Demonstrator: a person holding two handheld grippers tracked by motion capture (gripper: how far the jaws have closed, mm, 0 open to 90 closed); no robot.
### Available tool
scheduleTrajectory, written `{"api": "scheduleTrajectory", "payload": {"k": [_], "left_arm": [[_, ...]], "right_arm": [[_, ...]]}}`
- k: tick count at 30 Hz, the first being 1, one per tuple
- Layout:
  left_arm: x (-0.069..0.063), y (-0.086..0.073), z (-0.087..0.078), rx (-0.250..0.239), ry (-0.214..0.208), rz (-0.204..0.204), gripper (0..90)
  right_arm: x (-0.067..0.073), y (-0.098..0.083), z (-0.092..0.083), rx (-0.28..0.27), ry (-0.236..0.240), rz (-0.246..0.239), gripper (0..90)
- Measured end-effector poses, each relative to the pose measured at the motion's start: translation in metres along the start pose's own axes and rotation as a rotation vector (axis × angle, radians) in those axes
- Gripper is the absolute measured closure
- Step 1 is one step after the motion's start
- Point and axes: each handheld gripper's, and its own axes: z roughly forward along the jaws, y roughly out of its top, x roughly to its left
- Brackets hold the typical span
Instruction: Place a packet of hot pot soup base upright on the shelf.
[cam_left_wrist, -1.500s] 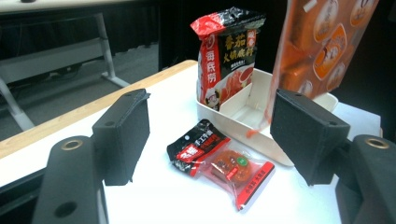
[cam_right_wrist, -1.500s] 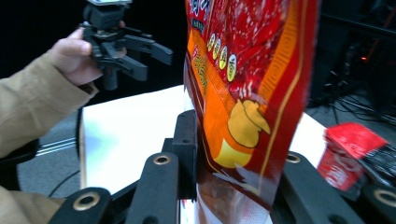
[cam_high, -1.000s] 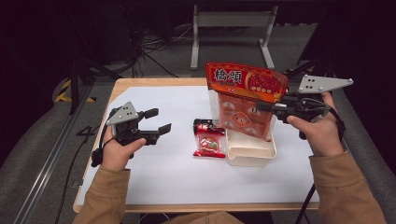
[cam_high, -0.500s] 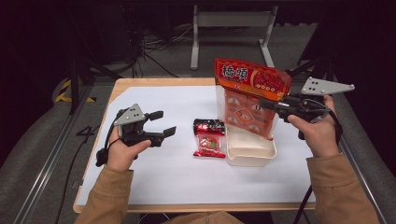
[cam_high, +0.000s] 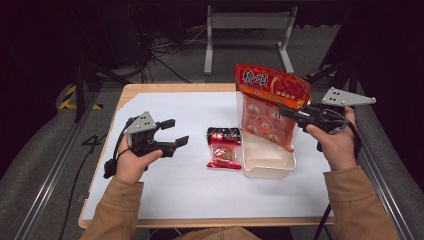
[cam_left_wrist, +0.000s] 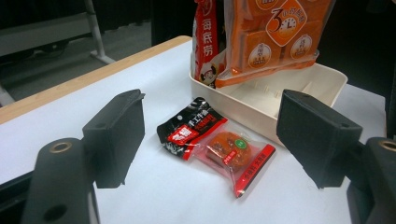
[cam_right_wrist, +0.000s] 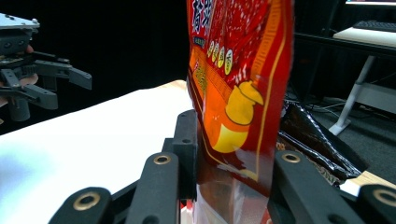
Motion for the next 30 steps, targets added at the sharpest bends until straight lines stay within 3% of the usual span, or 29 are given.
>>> {"api": "scheduleTrajectory", "payload": {"k": [18, 30], "left_arm": [[0.001, -0.002, 0.002, 0.006, 0.000, -0.009, 24.0], [0.000, -0.003, 0.003, 0.010, -0.004, -0.014, 23.7]], "right_arm": [[-0.001, -0.021, 0.009, 0.028, -0.040, 0.006, 71.7], [-0.001, -0.032, 0.007, 0.015, -0.064, 0.016, 71.8]]}}
